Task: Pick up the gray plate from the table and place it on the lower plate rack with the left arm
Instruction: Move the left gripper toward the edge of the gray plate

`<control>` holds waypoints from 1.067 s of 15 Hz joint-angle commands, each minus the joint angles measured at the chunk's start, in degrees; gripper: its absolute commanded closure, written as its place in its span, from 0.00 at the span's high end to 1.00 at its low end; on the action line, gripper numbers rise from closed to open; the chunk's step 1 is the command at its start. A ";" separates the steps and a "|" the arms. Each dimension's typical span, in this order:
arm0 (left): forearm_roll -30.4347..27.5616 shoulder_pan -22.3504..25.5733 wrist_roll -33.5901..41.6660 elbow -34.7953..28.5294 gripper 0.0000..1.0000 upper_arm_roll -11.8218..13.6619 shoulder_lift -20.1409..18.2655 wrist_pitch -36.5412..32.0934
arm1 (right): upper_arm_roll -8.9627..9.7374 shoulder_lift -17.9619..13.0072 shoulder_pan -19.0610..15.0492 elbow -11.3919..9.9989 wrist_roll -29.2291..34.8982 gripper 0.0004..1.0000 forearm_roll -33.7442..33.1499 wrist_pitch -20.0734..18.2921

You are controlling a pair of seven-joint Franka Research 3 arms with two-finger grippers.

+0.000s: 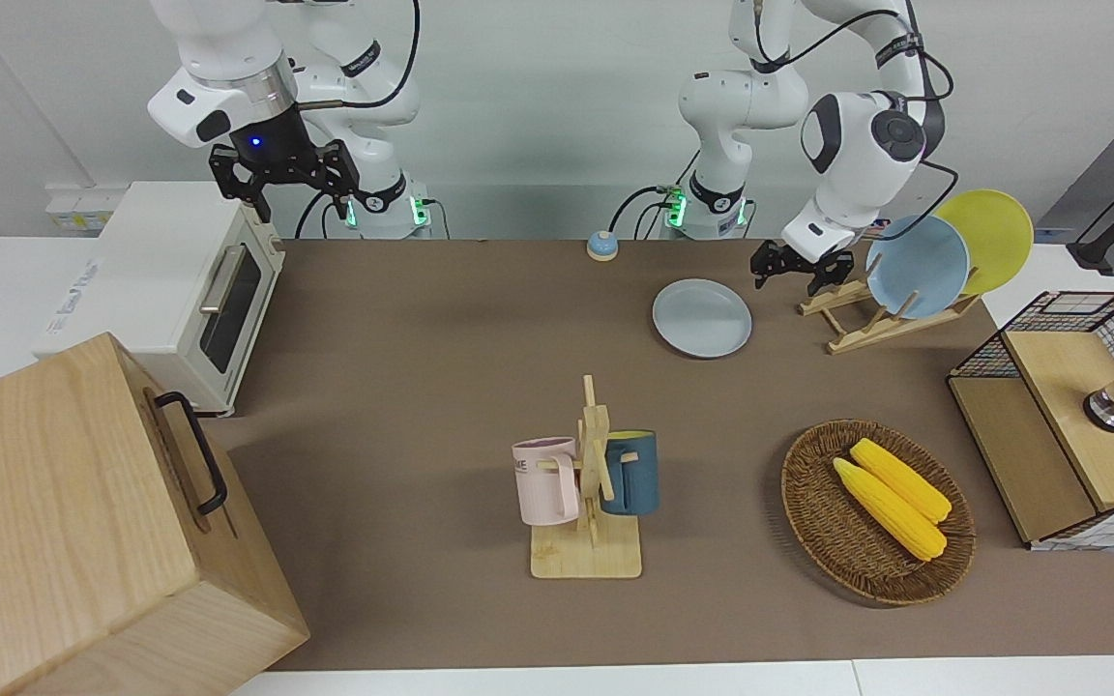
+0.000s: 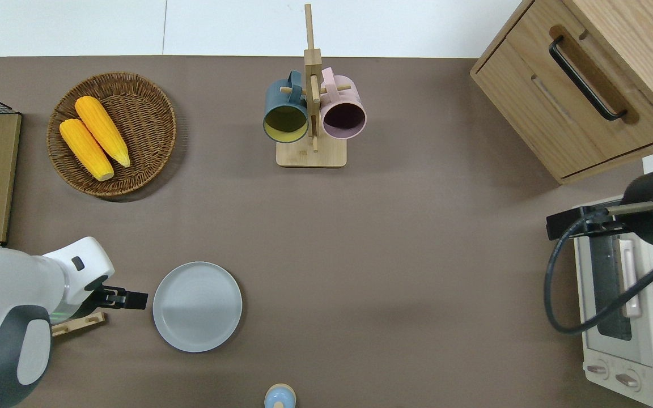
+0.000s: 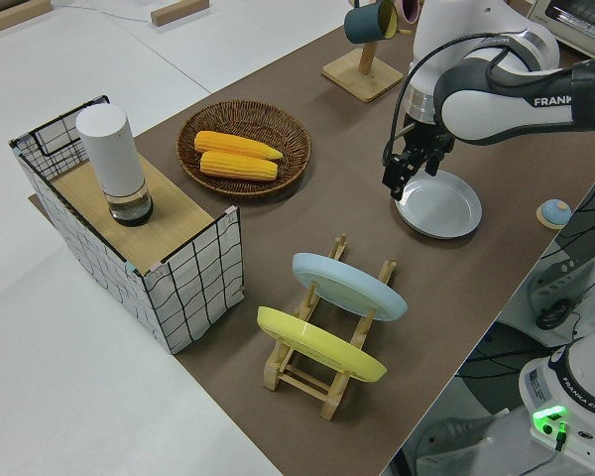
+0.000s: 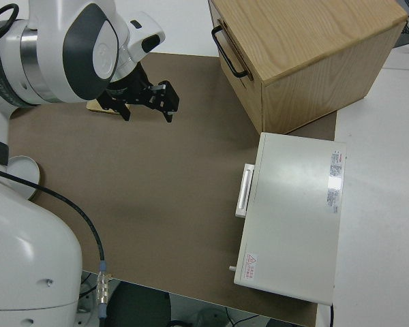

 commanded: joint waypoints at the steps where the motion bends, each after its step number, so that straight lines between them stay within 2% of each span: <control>1: -0.78 -0.57 -0.53 -6.54 0.99 -0.17 -2.04 6.38 | 0.38 -0.14 -0.41 0.35 -0.08 0.99 0.43 -0.83; 6: -1.48 -0.75 -0.61 -11.90 0.99 -0.62 -0.20 14.03 | 0.38 -0.14 -0.41 0.35 0.01 0.99 0.43 -0.83; 12: -1.57 -2.15 -0.61 -12.53 0.99 -0.62 3.14 17.46 | 0.38 -0.14 -0.41 0.35 0.01 0.99 0.43 -0.83; 16: -1.75 -2.33 -0.61 -12.79 0.99 -0.70 3.67 18.26 | 0.38 -0.14 -0.41 0.35 0.01 0.99 0.43 -0.83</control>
